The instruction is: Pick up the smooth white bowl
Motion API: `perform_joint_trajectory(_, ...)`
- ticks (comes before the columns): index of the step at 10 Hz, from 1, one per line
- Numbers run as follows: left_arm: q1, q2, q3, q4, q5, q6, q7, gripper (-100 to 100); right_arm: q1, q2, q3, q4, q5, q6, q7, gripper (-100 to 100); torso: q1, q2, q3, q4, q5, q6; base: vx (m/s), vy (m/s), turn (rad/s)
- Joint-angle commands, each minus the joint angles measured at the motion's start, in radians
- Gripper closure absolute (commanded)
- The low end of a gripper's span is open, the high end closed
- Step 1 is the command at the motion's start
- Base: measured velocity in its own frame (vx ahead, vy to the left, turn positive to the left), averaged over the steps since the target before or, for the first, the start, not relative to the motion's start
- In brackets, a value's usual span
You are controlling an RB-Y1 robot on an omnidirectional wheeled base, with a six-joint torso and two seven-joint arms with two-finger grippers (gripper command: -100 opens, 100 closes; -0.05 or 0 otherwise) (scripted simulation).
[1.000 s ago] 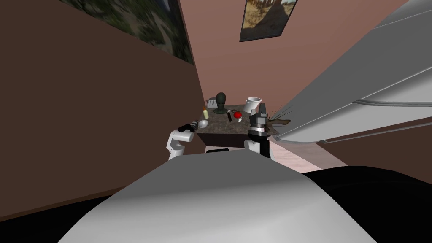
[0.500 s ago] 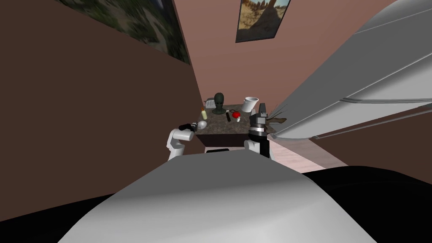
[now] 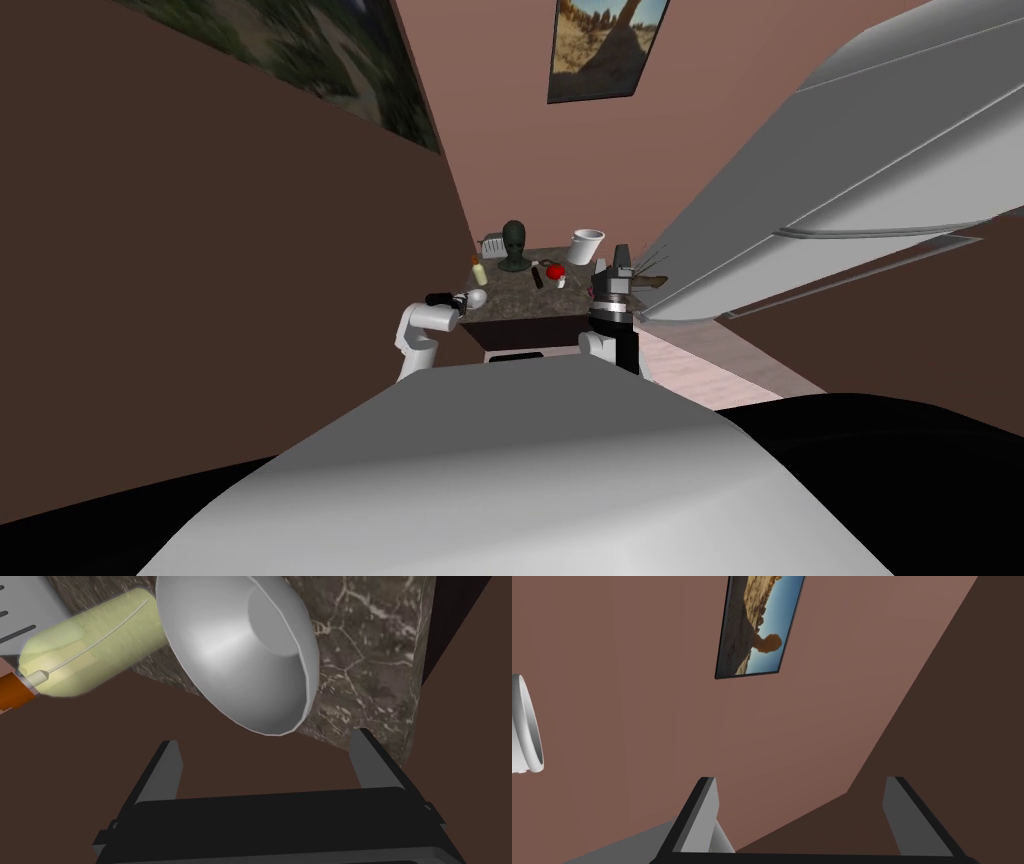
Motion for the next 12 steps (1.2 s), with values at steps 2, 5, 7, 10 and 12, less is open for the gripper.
perform_joint_trajectory(2, -0.004, 0.001, 0.004, 0.01, 0.001, 0.058, -0.003, -100, 0.0, 0.0, 0.0, 0.0, 0.0, 0.0, 0.0, 0, 0.0, 0.0, 0.0, 0.0, 0.0, 0.0, 0.03, 0.021, -0.119)
perform_joint_trajectory(5, -0.008, -0.001, 0.013, 0.028, 0.005, 0.135, -0.008, -100, 0.0, 0.0, 0.0, 0.0, 0.0, 0.0, 0.0, 0, 0.0, 0.0, 0.0, 0.0, 0.0, 0.0, 0.029, 0.02, -0.14)
perform_joint_trajectory(7, -0.004, -0.004, 0.018, 0.042, 0.007, 0.169, -0.012, -100, 0.0, 0.0, 0.0, 0.0, 0.0, 0.0, 0.0, 0, 0.0, -0.001, 0.0, 0.0, 0.0, 0.0, 0.034, 0.019, -0.117)
perform_joint_trajectory(10, -0.002, -0.005, 0.017, 0.044, 0.007, 0.176, -0.012, 0, 0.0, 0.0, 0.0, 0.0, 0.0, 0.0, 0.0, 0, -0.001, 0.001, 0.0, 0.0, 0.0, -0.001, 0.013, 0.006, -0.03)
perform_joint_trajectory(12, -0.012, -0.003, 0.031, 0.087, 0.013, 0.144, -0.017, -100, 0.0, 0.0, 0.0, 0.0, 0.0, 0.0, 0.0, 0, -0.002, 0.002, 0.001, 0.0, 0.0, -0.001, -0.013, -0.005, -0.027)
